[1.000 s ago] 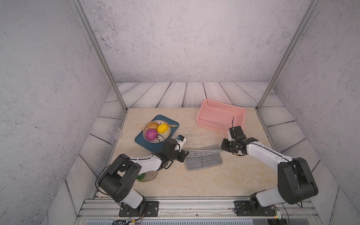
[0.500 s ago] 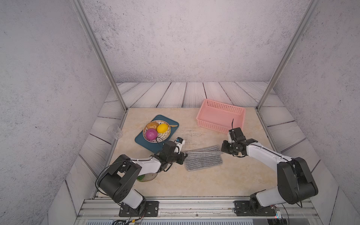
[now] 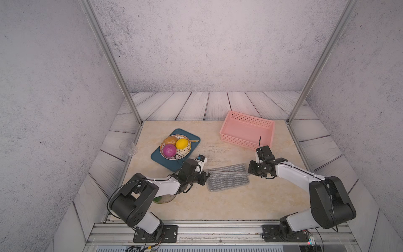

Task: Fold the square dishcloth
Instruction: Fold the cleaning item at the center of the board.

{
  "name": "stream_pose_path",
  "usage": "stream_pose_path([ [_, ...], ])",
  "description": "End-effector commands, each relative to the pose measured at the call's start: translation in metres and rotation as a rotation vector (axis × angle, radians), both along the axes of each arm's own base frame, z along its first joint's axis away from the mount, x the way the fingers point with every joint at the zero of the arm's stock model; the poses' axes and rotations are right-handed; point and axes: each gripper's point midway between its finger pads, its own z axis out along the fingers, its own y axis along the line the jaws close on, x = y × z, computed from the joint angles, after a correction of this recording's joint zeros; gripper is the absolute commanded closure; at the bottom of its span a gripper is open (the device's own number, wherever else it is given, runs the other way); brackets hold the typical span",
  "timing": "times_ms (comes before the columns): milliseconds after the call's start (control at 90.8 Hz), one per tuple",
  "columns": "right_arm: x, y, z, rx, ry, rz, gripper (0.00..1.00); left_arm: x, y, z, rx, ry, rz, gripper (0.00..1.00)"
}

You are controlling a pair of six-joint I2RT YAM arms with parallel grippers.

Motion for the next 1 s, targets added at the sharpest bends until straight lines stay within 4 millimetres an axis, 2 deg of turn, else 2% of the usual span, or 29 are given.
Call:
stream_pose_path([
  [0,-0.002,-0.003,0.005,-0.004,-0.014,-0.012,1.00,-0.005,-0.003,-0.001,-0.010,0.007,-0.012,0.93],
  [275,-0.003,-0.008,0.017,-0.021,-0.046,-0.018,1.00,-0.013,-0.001,0.011,-0.011,-0.013,-0.017,0.93],
  [407,-0.005,-0.010,0.022,-0.026,-0.061,-0.019,1.00,-0.018,0.001,0.011,0.010,-0.017,-0.017,0.93],
  [782,-0.013,-0.011,0.017,-0.024,-0.044,-0.012,1.00,-0.028,0.005,0.014,0.036,-0.030,-0.007,0.93],
  [991,-0.015,-0.011,0.013,-0.020,-0.033,-0.012,1.00,-0.033,0.007,0.009,0.050,-0.015,-0.003,0.93],
])
